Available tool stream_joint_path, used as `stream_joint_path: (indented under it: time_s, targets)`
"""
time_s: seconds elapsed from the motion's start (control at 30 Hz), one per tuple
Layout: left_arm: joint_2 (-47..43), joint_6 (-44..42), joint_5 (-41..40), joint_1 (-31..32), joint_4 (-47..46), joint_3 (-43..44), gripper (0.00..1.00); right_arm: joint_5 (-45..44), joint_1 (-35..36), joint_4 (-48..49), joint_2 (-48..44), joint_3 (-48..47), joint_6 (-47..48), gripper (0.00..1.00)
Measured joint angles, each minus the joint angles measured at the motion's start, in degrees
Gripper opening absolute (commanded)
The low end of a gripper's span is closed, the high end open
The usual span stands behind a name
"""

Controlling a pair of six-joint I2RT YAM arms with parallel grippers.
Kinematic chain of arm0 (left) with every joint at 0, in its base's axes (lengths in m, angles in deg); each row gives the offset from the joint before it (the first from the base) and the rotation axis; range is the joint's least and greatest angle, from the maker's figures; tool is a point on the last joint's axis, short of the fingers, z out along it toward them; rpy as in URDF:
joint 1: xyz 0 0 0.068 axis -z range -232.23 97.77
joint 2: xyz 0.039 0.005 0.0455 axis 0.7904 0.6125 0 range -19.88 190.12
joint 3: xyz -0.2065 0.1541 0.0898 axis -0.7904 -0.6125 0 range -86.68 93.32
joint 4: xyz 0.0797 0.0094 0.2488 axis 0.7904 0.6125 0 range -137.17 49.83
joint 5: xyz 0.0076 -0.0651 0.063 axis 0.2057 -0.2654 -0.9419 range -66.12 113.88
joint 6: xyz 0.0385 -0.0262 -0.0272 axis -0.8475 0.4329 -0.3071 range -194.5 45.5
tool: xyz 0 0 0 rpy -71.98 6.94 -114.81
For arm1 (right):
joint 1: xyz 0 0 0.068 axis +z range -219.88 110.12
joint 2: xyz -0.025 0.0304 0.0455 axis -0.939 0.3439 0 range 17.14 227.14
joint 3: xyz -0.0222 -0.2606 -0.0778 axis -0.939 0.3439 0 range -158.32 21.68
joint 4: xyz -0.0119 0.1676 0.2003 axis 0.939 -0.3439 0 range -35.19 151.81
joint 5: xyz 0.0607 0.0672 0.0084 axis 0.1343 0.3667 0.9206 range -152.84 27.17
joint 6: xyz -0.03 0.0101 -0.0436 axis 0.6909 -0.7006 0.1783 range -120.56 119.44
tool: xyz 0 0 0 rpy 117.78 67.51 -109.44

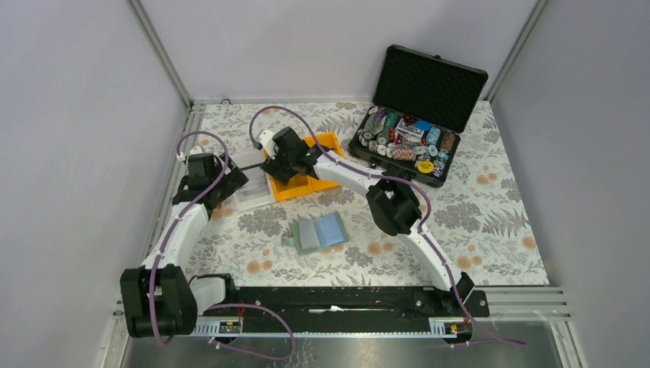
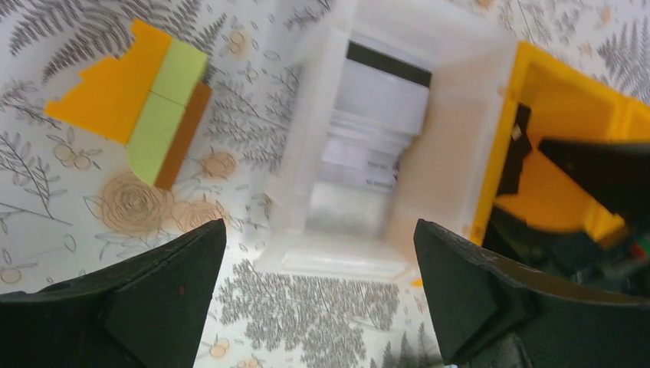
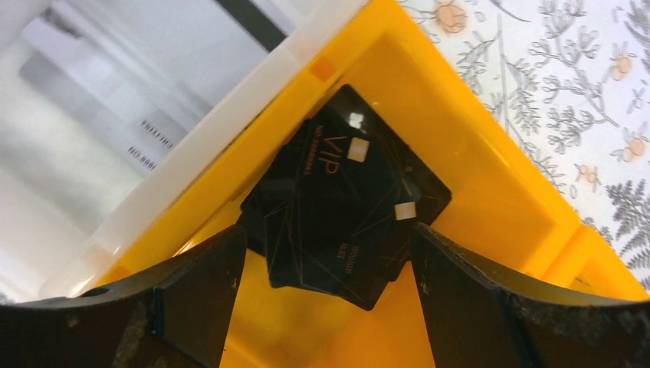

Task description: Put the credit cards into the card holder

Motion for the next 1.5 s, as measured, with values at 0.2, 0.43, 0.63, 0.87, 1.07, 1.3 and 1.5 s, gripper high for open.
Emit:
stream_joint_path:
  time_s: [0.2,0.43,0.63,0.87,1.07,1.3,1.5]
  targets:
    - [6.08,0.37,-4.55,0.00,-6.84,0.00,0.76,5.33,-0.09,-0.28,-1.64,3.43,2.54,0.83]
    - [11.39,-1.46,-6.91,0.04,-10.36,0.15,0.48,8.48,-0.35,-1.84,-1.73,3.80,4.61,0.87]
    - [15.67,-2.73,-7.08,0.68,-11.56,2.36,0.32,8.46,-0.42,-3.26,-1.66,3.76,4.96,0.84]
    - [17.03,-4.15,-6.73,1.18,-11.56,3.80,0.20,4.57,-0.24,0.31,-1.60,6.21,6.25,0.68]
    - [17.75,-4.42,-6.40,1.44,-11.21,4.63,0.15,1.86,-0.02,9.09,-5.46,15.23,6.73,0.39]
    - [17.81,-4.46,-6.34,1.62,-10.29,5.07,0.14,0.94,0.15,14.25,-11.43,23.93,5.46,0.29]
    - [17.84,-4.46,-6.21,1.62,-10.08,5.20,0.14,-0.15,0.17,17.00,-15.02,28.81,4.00,0.18]
